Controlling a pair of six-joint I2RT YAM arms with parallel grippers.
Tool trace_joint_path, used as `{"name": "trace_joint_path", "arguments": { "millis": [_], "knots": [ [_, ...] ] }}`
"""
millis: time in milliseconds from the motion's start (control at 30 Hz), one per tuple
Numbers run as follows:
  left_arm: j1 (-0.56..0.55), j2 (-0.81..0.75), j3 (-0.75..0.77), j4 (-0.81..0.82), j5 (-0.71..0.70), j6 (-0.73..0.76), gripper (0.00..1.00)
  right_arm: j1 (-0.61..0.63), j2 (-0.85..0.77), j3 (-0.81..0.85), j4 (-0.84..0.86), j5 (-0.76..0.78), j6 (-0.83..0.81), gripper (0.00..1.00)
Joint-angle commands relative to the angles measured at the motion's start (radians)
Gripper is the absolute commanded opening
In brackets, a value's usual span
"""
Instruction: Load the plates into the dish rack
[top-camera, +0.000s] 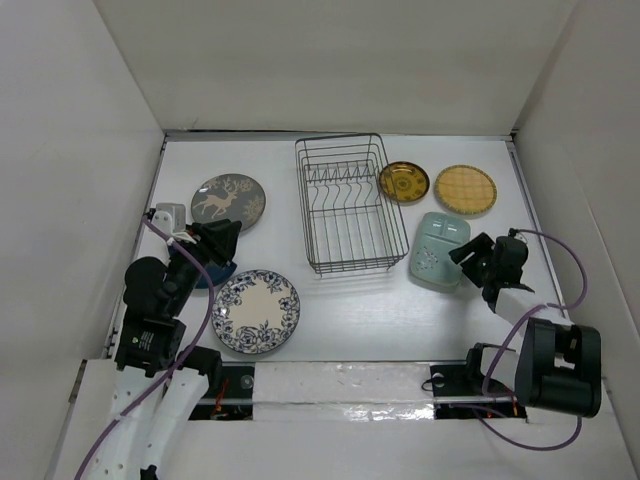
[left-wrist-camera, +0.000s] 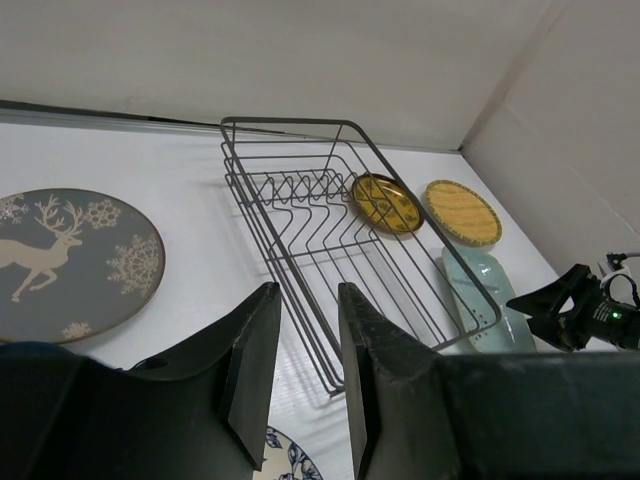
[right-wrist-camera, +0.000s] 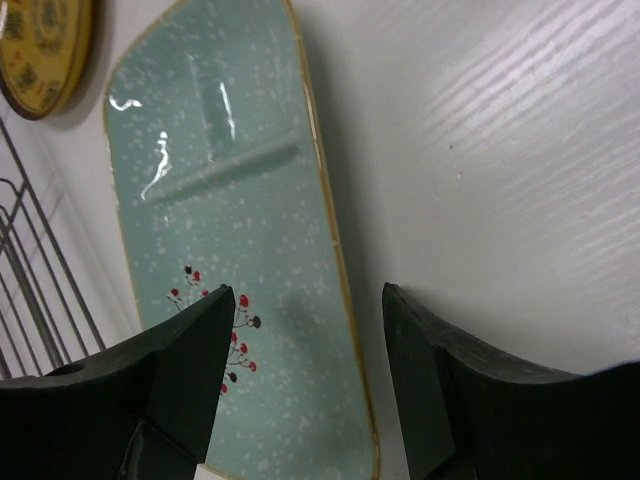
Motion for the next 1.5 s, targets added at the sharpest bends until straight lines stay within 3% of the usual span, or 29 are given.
{"name": "trace_joint_path", "arguments": {
  "millis": [0,100,167,400,533,733,833,1000,1133,1300,1367,1467],
  "knots": [
    [-0.005,0.008,0.016,0.028,-0.002,0.014,0.27,-0.016,0.044,-0.006,0.078,-0.025,0.033,0.66],
    [-0.005,0.007,0.019,0.026,-0.005,0.015,0.27,-0.016,0.060,-0.007,0.083,-0.038,0.058,0.57],
    [-0.005,0.005,0.022,0.026,-0.006,0.015,0.27,-0.016,0.083,-0.006,0.076,-0.049,0.058,0.43],
    [-0.005,-0.013,0.027,0.022,-0.016,0.020,0.27,-0.065,0.199,0.049,0.021,-0.090,0.025,0.14],
    [-0.005,-0.012,0.027,0.019,-0.019,0.020,0.27,-0.065,0.114,0.016,-0.009,-0.062,0.045,0.00],
    [-0.005,-0.009,0.026,0.022,-0.019,0.020,0.27,-0.042,-0.284,0.031,-0.256,0.045,0.042,0.00],
    [-0.005,-0.009,0.026,0.022,-0.020,0.018,0.27,-0.031,-0.484,0.124,-0.402,0.105,0.029,0.00],
    [-0.005,-0.009,0.024,0.023,-0.016,0.018,0.27,0.042,-0.594,0.288,-0.451,0.149,-0.017,0.00],
    [-0.005,-0.009,0.024,0.026,-0.011,0.017,0.27,0.172,-0.476,0.552,-0.387,0.180,-0.091,0.00],
    [-0.005,-0.013,0.022,0.022,-0.014,0.018,0.27,0.514,-0.140,0.917,-0.473,0.388,-0.293,0.00],
    [-0.005,-0.015,0.022,0.022,-0.016,0.018,0.27,0.579,0.032,1.076,-0.519,0.492,-0.368,0.00],
    [-0.005,-0.015,0.022,0.020,-0.016,0.018,0.27,0.608,0.224,1.230,-0.600,0.524,-0.433,0.00]
  ]
}}
